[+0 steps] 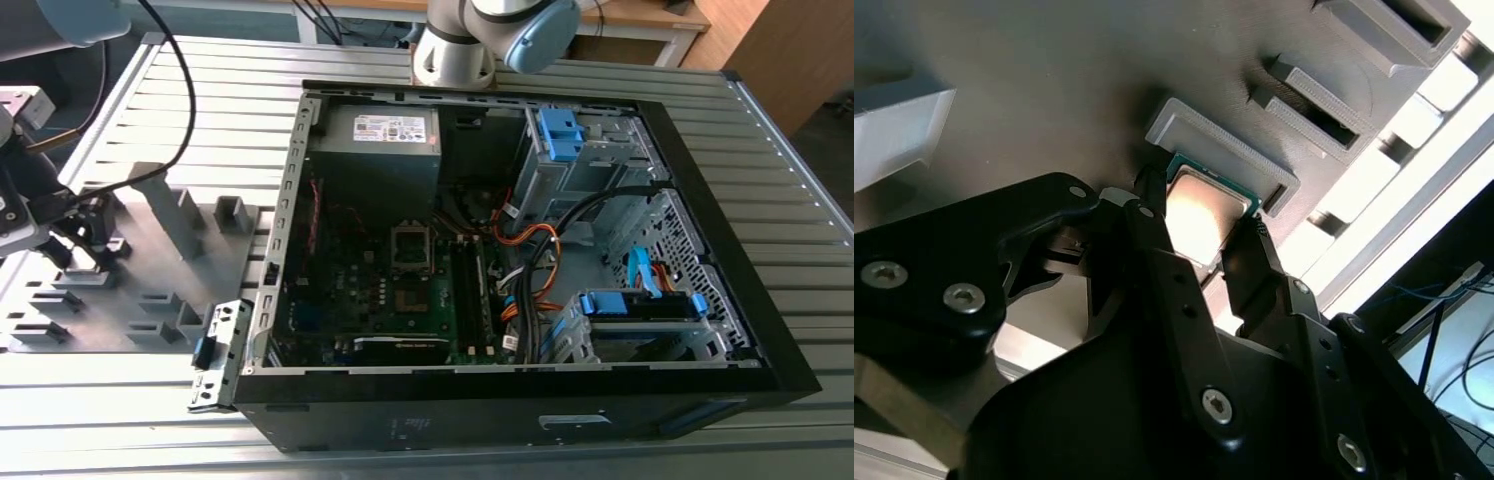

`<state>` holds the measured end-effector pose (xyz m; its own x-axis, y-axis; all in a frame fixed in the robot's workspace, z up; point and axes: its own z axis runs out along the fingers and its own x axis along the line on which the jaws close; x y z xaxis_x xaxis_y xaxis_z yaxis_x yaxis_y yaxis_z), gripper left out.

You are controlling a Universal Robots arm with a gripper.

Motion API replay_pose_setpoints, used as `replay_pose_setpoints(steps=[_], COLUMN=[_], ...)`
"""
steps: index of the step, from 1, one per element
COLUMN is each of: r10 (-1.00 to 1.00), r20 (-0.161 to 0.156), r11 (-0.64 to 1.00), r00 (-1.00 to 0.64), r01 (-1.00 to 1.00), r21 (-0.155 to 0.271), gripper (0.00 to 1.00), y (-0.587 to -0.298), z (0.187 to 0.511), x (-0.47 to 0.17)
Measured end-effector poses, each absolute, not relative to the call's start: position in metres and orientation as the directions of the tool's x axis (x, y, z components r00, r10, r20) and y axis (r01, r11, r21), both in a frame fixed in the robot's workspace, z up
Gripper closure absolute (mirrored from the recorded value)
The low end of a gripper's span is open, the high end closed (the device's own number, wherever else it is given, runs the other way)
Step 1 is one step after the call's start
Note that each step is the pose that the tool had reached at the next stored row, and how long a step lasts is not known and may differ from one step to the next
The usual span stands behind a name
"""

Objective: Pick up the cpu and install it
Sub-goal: 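Pick up the cpu and move it towards the insertion slot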

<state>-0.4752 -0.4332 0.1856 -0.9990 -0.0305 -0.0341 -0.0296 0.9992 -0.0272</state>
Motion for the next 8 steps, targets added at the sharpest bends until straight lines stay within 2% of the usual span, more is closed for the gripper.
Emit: replay_pose_setpoints(steps=[8], r10=[-0.006], r20=[-0.034], r11=[1.000], r00=[-0.999], r01=[-0.006], r21=[-0.027], gripper=[0.53], y=[-0.4339], z=[0.1849], x=[-0.4735])
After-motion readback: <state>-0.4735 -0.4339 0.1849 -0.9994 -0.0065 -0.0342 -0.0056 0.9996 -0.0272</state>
